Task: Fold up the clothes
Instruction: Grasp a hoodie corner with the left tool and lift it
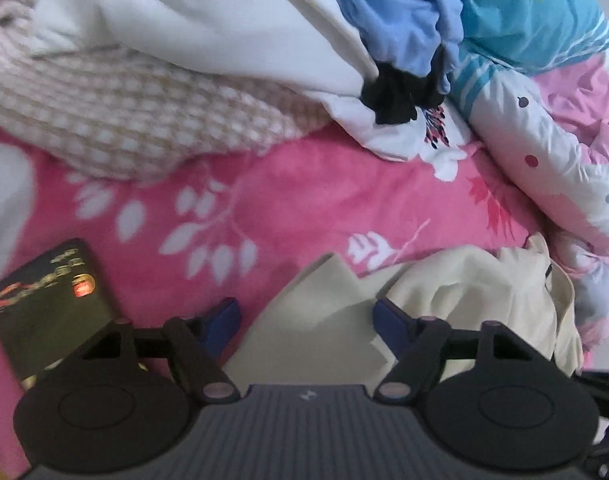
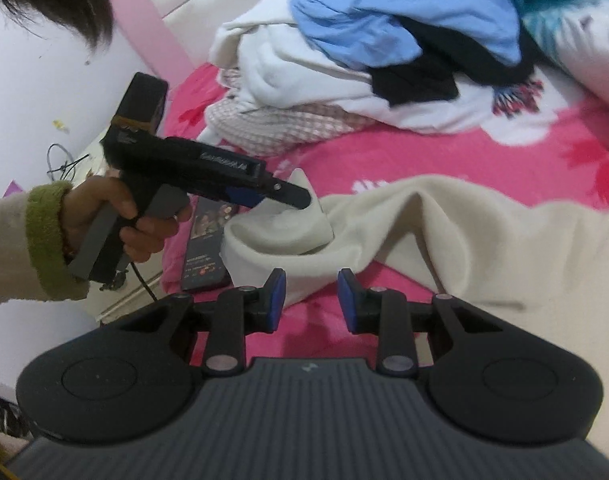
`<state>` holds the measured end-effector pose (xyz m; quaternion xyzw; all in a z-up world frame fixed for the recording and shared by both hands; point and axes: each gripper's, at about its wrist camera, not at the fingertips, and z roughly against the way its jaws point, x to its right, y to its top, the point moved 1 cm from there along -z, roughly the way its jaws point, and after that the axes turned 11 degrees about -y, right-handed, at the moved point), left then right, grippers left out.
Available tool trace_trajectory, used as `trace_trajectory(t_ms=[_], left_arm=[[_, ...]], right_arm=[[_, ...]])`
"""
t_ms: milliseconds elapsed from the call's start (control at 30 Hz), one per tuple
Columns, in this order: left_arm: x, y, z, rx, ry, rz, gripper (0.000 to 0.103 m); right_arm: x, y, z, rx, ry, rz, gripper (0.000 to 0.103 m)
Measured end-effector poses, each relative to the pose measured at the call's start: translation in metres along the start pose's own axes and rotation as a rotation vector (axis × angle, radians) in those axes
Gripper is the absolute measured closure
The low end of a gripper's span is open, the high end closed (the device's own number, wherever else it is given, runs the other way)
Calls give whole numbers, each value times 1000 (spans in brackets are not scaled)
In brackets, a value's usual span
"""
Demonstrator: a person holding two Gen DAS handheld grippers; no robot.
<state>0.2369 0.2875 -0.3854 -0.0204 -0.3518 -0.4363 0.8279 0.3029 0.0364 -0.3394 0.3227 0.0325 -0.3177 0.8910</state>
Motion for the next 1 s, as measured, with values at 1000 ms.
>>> trace_trajectory(t_ms=[1000], left_arm=[[-42,106,146,488,-87,491,93]], right_arm=[[11,-5,-44,94,-439,365,57]])
